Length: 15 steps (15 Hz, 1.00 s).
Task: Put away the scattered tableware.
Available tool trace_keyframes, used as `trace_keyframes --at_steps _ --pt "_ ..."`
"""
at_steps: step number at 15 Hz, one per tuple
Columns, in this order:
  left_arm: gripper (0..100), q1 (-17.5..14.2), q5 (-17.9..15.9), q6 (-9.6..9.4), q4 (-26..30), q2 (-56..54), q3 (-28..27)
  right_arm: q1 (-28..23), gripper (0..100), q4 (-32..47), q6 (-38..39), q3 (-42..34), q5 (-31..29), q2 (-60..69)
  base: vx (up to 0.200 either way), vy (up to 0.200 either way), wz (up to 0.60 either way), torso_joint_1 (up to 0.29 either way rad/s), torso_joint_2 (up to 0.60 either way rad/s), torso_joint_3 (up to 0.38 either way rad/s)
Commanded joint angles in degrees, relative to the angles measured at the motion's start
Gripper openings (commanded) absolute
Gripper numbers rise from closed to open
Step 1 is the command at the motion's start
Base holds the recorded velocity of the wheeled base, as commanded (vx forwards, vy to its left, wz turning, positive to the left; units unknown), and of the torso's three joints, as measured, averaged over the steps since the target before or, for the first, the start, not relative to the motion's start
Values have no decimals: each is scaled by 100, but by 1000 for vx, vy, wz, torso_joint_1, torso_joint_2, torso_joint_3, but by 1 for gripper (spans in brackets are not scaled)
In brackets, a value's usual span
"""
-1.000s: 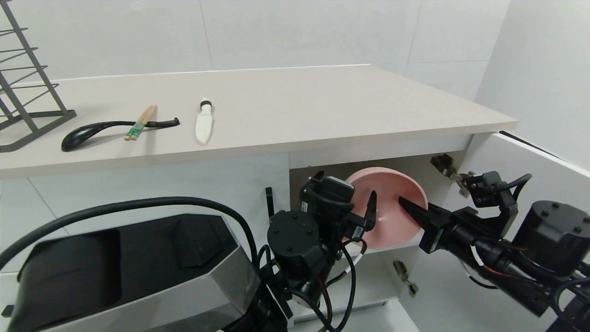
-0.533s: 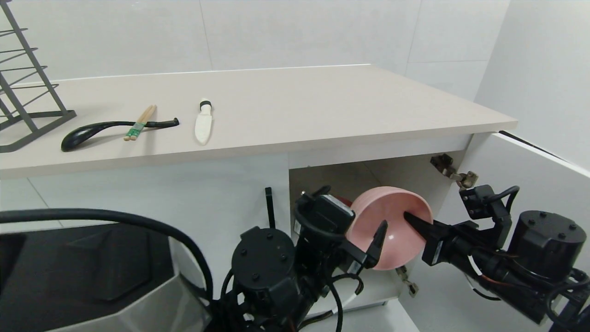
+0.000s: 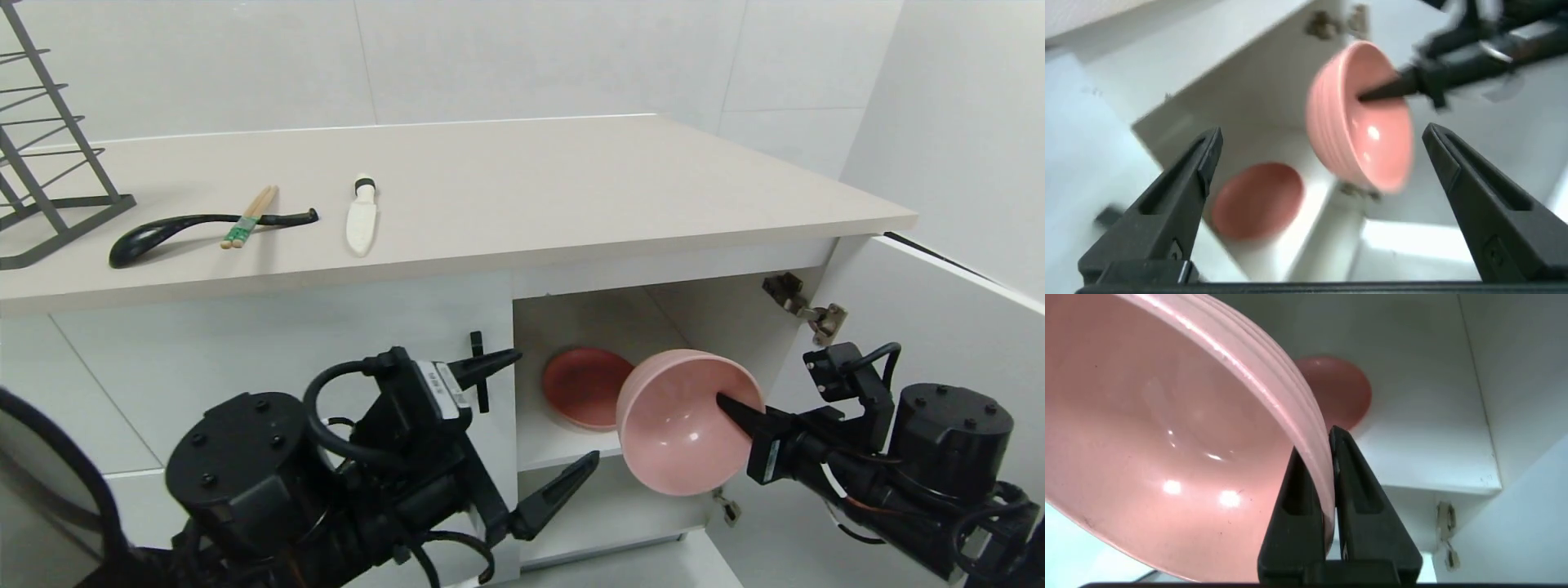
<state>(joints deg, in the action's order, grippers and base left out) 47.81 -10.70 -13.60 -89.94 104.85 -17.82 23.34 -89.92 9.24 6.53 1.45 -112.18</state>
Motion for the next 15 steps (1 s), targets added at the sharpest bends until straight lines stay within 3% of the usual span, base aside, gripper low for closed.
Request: trace_keyframes --at_steps 1,5,7,11,13,14,15 --pt "100 -176 -450 -2 -6 -527 561 21 0 -8 -45 -3 4 -59 0 0 0 0 0 0" --pt "100 -835 -723 -90 -6 -931 1325 223 0 -8 -54 -29 13 -59 0 0 0 0 0 0" --pt "100 -984 -714 -151 -6 -1151 1721 214 0 -8 -151 15 13 -85 0 0 0 0 0 0" --pt "100 -1371 -626 -142 -6 -1731 1782 293 0 -8 -186 76 40 -208 0 0 0 0 0 0" --pt "100 -1459 -494 -99 451 -2171 1782 249 0 -8 -177 349 145 -243 0 0 0 0 0 0" --pt "100 -1459 -477 -72 1365 -2724 1782 267 0 -8 -168 436 303 -507 0 0 0 0 0 0" --pt "100 -1459 -485 -55 1866 -3120 1782 249 0 -8 -177 656 365 -735 0 0 0 0 0 0"
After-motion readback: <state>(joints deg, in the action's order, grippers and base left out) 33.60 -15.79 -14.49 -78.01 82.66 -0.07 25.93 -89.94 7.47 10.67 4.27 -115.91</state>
